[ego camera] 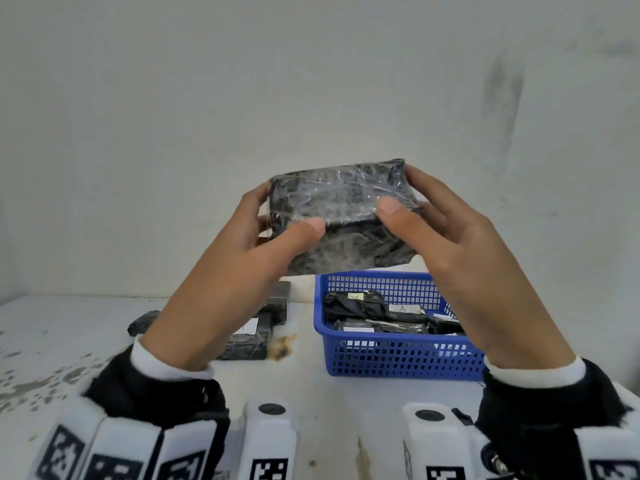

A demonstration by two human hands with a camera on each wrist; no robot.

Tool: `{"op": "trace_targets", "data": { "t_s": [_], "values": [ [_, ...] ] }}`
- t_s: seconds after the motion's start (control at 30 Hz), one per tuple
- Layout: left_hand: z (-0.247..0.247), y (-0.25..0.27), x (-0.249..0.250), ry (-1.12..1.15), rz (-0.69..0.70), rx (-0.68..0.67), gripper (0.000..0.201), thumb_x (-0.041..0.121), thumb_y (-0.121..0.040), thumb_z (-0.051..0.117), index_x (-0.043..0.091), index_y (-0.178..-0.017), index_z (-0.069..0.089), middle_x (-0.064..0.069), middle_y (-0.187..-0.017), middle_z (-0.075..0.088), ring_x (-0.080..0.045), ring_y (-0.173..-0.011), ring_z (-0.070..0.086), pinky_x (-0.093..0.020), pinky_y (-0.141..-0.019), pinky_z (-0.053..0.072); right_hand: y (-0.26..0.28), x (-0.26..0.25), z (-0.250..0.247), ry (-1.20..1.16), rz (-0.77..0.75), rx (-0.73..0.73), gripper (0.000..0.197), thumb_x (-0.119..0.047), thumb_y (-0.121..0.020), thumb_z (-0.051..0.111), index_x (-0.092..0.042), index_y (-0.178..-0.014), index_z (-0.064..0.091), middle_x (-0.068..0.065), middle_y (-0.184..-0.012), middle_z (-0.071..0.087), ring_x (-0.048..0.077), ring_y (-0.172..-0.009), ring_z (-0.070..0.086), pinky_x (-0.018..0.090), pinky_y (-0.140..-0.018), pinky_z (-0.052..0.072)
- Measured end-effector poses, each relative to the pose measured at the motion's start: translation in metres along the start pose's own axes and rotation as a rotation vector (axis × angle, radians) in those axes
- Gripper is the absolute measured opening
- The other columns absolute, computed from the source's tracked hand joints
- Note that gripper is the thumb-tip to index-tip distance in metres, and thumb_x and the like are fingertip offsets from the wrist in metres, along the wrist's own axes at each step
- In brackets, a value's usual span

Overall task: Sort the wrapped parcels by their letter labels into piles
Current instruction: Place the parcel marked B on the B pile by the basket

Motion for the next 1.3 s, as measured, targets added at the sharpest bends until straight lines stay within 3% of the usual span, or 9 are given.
{"op": "trace_targets", "data": {
  "t_s": [0.07,0.17,0.23,0.4,0.6,0.77,0.93,1.1,1.3],
  "values": [
    [0.001,0.000,0.000,-0.001,0.015,-0.014,0.072,0.059,-0.061,0.066,0.044,-0.129,0.049,0.007,-0.117,0.069,-0.017,-0.109,0.066,-0.047,-0.105,0.041,0.001,0.000,0.000,-0.006,0.002,-0.008,0.067,-0.061,-0.074,0.069,-0.047,-0.137,0.053,-0.006,-0.122,0.070,0.010,-0.105,0.070,0.035,-0.102,0.049],
    [0.003,0.000,0.002,0.029,0.003,-0.008,0.068,0.055,-0.071,0.066,0.047,-0.134,0.042,0.015,-0.115,0.068,-0.014,-0.107,0.067,-0.049,-0.101,0.046,0.003,-0.002,-0.001,0.026,0.011,0.005,0.069,-0.062,-0.069,0.065,-0.055,-0.136,0.048,-0.015,-0.123,0.068,0.006,-0.096,0.072,0.028,-0.090,0.052],
    [0.005,0.001,0.004,0.025,0.005,-0.006,0.067,0.051,-0.077,0.064,0.047,-0.137,0.036,0.019,-0.111,0.068,-0.010,-0.101,0.069,-0.048,-0.096,0.050,0.004,-0.003,0.002,0.062,0.013,0.012,0.072,-0.067,-0.068,0.065,-0.061,-0.136,0.043,-0.020,-0.125,0.065,0.008,-0.091,0.073,0.034,-0.088,0.055],
    [0.011,0.004,0.008,0.040,0.017,0.012,0.063,0.038,-0.076,0.067,0.040,-0.130,0.035,0.012,-0.100,0.070,-0.012,-0.090,0.073,-0.036,-0.084,0.059,0.005,-0.002,0.006,0.103,0.008,0.020,0.075,-0.068,-0.067,0.067,-0.060,-0.136,0.038,-0.019,-0.126,0.062,0.006,-0.087,0.073,0.040,-0.083,0.060],
    [0.013,0.004,0.006,-0.008,0.029,0.003,0.056,0.046,-0.075,0.061,0.039,-0.123,0.033,0.016,-0.097,0.071,-0.012,-0.093,0.071,-0.038,-0.089,0.056,0.006,-0.003,0.008,0.107,-0.004,0.053,0.065,-0.069,-0.066,0.068,-0.058,-0.123,0.040,-0.014,-0.115,0.068,0.009,-0.104,0.068,0.040,-0.089,0.058],
    [0.012,0.002,0.003,-0.009,0.034,0.054,0.052,0.054,-0.080,0.057,0.037,-0.125,0.035,0.016,-0.085,0.069,-0.009,-0.089,0.070,-0.040,-0.087,0.058,0.006,-0.005,0.008,0.131,0.005,0.055,0.054,-0.067,-0.073,0.066,-0.058,-0.122,0.046,-0.016,-0.108,0.068,0.007,-0.084,0.072,0.037,-0.076,0.062],
    [0.011,0.003,0.001,-0.007,0.013,0.065,0.053,0.059,-0.085,0.046,0.036,-0.133,0.042,0.015,-0.108,0.070,-0.004,-0.098,0.068,-0.039,-0.088,0.056,0.006,-0.007,0.008,0.123,0.007,0.048,0.047,-0.065,-0.076,0.062,-0.053,-0.121,0.056,-0.012,-0.098,0.072,0.020,-0.071,0.071,0.041,-0.069,0.062],
    [0.007,0.001,-0.001,-0.047,-0.009,0.088,0.045,0.068,-0.086,0.041,0.038,-0.120,0.047,0.008,-0.117,0.065,-0.013,-0.108,0.065,-0.041,-0.085,0.058,0.005,-0.006,0.006,0.105,0.016,0.063,0.033,-0.067,-0.078,0.057,-0.051,-0.106,0.063,-0.016,-0.088,0.073,0.027,-0.075,0.068,0.044,-0.063,0.061],
    [0.006,0.001,0.002,-0.052,-0.022,0.101,0.043,0.069,-0.082,0.045,0.038,-0.113,0.048,0.007,-0.102,0.070,-0.014,-0.098,0.069,-0.043,-0.087,0.057,0.006,-0.008,0.004,0.163,0.048,0.041,0.031,-0.071,-0.077,0.049,-0.050,-0.095,0.063,-0.018,-0.085,0.071,0.009,-0.056,0.067,0.006,-0.056,0.045]
  ]
}}
Point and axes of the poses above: each hand's wrist, its own y-axis away from the middle knuckle, its own z-axis out of the palm, x = y × z, the point moved 1 cm from there along -y, towards the middle knuckle
